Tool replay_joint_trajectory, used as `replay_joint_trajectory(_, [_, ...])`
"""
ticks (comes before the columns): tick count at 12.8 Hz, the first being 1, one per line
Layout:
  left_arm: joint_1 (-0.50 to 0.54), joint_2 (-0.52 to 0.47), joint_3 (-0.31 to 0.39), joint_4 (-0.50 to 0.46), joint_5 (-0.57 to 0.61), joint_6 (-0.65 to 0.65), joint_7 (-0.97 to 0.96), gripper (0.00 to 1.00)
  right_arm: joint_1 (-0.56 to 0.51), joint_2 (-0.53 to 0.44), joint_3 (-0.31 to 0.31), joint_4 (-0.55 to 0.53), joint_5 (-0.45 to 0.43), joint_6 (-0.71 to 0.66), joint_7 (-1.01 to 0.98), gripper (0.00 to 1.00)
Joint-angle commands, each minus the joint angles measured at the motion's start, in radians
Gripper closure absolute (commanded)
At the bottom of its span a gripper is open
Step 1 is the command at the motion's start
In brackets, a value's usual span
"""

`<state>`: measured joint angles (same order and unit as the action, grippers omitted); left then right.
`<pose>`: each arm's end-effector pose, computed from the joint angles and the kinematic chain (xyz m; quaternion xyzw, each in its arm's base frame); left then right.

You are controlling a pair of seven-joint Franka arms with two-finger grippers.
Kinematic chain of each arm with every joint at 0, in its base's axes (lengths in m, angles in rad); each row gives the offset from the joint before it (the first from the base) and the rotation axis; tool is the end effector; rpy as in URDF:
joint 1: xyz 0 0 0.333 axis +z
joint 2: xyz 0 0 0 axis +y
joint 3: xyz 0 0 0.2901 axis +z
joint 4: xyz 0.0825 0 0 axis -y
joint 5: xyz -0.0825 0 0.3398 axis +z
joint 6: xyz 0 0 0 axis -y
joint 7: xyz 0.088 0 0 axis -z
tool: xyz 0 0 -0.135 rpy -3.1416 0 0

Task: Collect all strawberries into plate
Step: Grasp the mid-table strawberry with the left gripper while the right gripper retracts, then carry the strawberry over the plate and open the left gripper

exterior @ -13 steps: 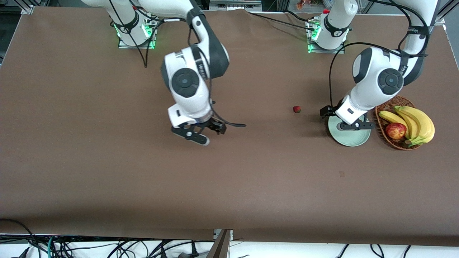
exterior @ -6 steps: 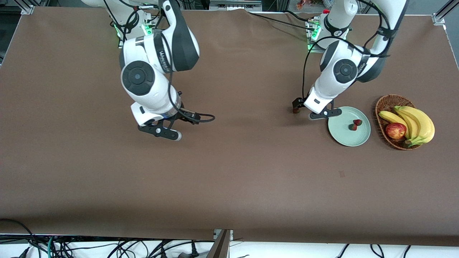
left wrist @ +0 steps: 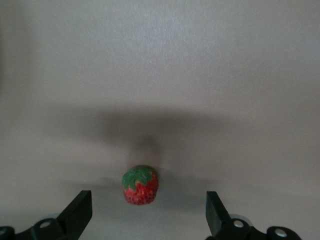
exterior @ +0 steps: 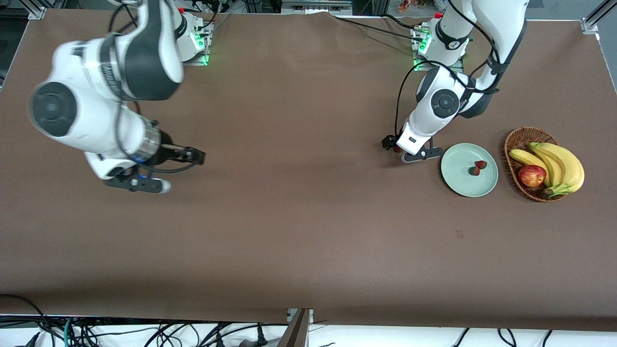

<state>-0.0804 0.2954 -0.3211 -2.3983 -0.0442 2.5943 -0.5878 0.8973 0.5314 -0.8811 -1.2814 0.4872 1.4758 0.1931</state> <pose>0.4217 -0.1876 0.1801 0.9906 0.1165 -0.0649 0.0297 0.5757 0.1807 0.4642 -0.9939 0.0641 0.0836 0.0319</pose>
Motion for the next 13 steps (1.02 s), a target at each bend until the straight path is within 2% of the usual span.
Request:
replay_joint_trajectory(1, [-0.002, 0.024, -0.003, -0.005, -0.005, 0.032, -0.013, 0.00, -0.157, -0.190, 0.256, -0.077, -0.174, 0.008, 0.000, 0.00])
replay_joint_trajectory(3, [-0.004, 0.039, -0.001, -0.005, -0.005, 0.040, -0.013, 0.00, -0.285, -0.307, 0.388, -0.154, -0.243, 0.008, -0.001, 0.00])
replay_joint_trajectory(4, [-0.004, 0.042, -0.001, -0.005, -0.005, 0.040, -0.013, 0.04, -0.358, -0.362, 0.480, -0.189, -0.293, 0.009, 0.000, 0.00])
replay_joint_trajectory(6, [-0.004, 0.044, 0.000, -0.004, -0.005, 0.040, -0.023, 0.33, -0.546, -0.460, 0.684, -0.263, -0.382, 0.008, 0.000, 0.00])
replay_joint_trajectory(7, [-0.004, 0.044, 0.000, -0.004, -0.005, 0.040, -0.026, 0.49, -0.630, -0.506, 0.764, -0.303, -0.409, 0.009, -0.001, 0.00])
replay_joint_trajectory(8, [-0.004, 0.044, 0.000, -0.004, -0.005, 0.040, -0.027, 0.61, -0.685, -0.546, 0.816, -0.338, -0.420, 0.009, -0.003, 0.00])
replay_joint_trajectory(10, [-0.004, 0.042, 0.000, -0.004, -0.005, 0.037, -0.027, 0.73, -0.768, -0.612, 0.882, -0.410, -0.433, 0.037, -0.020, 0.00])
replay_joint_trajectory(13, [-0.002, 0.016, 0.000, 0.002, -0.005, 0.023, -0.033, 0.83, -0.817, -0.613, 0.893, -0.423, -0.446, 0.072, -0.124, 0.00])
